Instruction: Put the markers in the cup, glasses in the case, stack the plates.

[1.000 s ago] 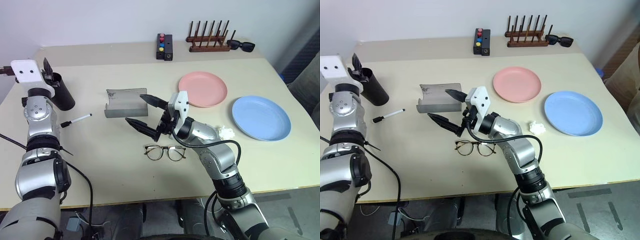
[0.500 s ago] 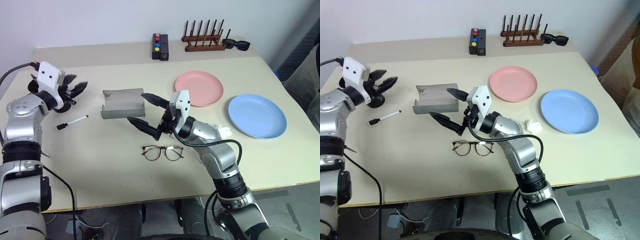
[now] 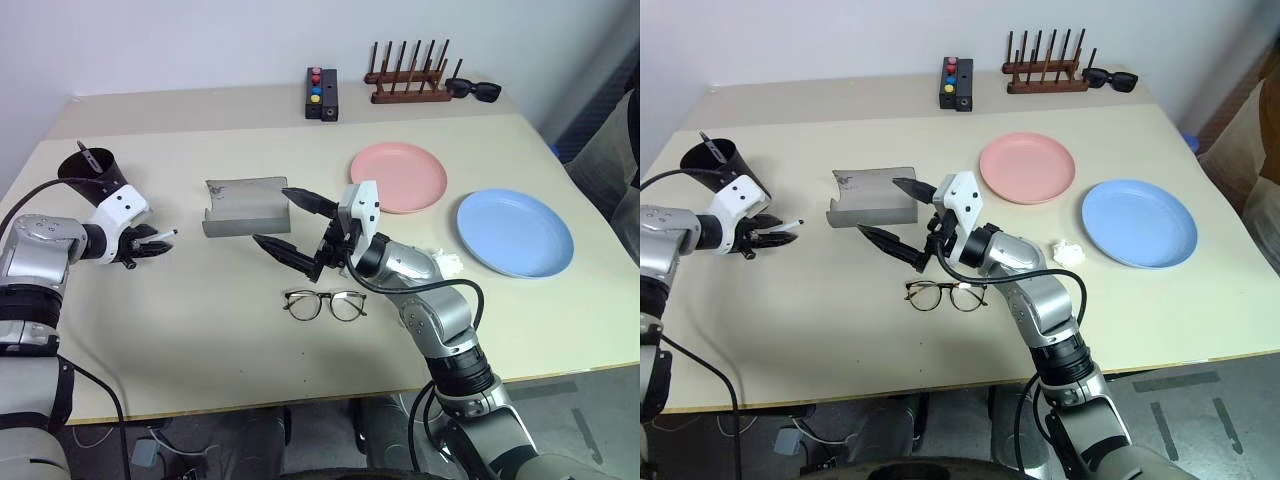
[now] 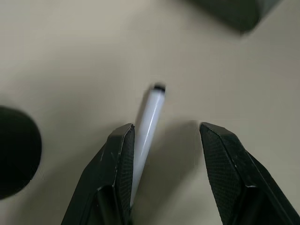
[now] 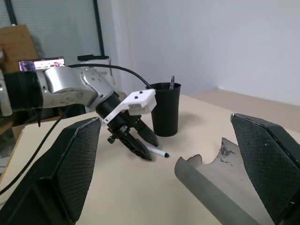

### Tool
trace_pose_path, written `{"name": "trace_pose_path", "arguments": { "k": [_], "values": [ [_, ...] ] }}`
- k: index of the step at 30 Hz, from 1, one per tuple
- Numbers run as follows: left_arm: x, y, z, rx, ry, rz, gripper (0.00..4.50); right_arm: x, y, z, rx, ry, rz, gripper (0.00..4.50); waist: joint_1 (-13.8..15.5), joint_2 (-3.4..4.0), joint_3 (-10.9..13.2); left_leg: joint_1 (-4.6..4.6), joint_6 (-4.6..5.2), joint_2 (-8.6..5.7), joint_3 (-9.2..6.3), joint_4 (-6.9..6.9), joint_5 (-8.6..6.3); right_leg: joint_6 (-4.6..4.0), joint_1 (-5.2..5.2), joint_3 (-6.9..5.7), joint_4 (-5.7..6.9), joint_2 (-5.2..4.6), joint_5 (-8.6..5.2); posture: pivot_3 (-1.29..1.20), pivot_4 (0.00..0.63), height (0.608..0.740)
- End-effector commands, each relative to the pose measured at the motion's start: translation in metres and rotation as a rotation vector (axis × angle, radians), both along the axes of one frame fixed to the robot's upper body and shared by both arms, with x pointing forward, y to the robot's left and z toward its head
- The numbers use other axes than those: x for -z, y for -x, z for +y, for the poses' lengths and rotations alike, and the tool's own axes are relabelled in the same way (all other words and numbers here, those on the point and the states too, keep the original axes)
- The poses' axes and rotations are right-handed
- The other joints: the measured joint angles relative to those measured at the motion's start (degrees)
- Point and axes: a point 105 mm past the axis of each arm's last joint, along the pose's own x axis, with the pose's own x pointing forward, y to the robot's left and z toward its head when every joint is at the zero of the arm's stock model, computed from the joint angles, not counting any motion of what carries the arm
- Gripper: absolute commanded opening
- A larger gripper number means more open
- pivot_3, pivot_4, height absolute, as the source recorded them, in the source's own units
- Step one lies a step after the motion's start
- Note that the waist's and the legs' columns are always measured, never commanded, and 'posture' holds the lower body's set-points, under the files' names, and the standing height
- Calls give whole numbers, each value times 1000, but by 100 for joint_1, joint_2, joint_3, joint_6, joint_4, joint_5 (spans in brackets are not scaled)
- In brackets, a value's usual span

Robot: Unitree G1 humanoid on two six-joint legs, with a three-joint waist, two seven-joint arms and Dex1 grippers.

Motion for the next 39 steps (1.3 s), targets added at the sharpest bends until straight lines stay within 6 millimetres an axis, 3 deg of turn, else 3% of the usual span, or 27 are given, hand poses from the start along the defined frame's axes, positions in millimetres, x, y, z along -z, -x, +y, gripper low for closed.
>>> {"name": "trace_pose_path", "arguments": {
  "k": [1,3,4,9,14,16,24,26,28,33,39],
  "values": [
    [-3,0,13,-6,-72,20,2190,-12,5,2,-19,-33,-35,4500,9,0,0,0,0,0,0,0,0,0,0,0,0,0,0,0,150,739],
    [-1,0,14,-13,-58,33,2190,-11,5,2,-17,-33,-35,4500,4,0,0,0,0,0,1,0,0,0,0,0,1,0,0,0,150,739],
    [0,0,14,-15,-50,41,1961,-11,4,2,-15,-33,-35,4500,-5,0,0,1,0,0,1,0,0,0,0,0,1,0,0,0,150,739],
    [3,0,11,-8,-17,47,28,-11,4,0,-8,-32,-36,4500,-25,0,0,2,0,3,1,-1,0,0,0,0,4,1,0,0,150,739],
    [3,-1,9,2,-9,22,28,-10,7,2,-31,-28,-28,4500,-24,0,0,3,0,3,1,0,0,0,0,0,4,1,0,0,150,739],
    [-7,-4,8,12,-5,-44,28,-10,7,2,-36,-27,-27,4500,-23,0,0,3,0,3,1,0,0,0,0,0,5,1,0,0,150,739],
    [-116,-11,-20,77,297,-572,28,-9,8,2,-40,-28,-24,4500,12,-5,2,-4,0,6,0,4,0,-2,-3,0,1,0,2,0,150,739],
    [-155,-13,-19,18,385,-795,28,-9,9,3,-49,-29,-25,4500,37,-5,1,-3,0,7,0,4,0,-4,-3,0,1,0,3,0,150,739],
    [-175,-16,-10,-87,389,-949,28,-10,9,5,-57,-29,-26,4500,74,-6,1,-2,0,7,-1,5,0,-6,-3,0,1,0,5,0,150,739],
    [-199,-15,19,-345,343,-1218,28,-10,9,7,-68,-32,-28,4500,82,-6,1,2,-1,7,3,5,1,-7,-3,1,1,1,6,0,150,739],
    [-188,-16,49,-576,287,-1299,28,-12,9,7,-61,-38,-33,4500,106,-7,0,1,-1,6,4,6,1,-8,-3,0,2,1,8,0,150,739]
  ]
}}
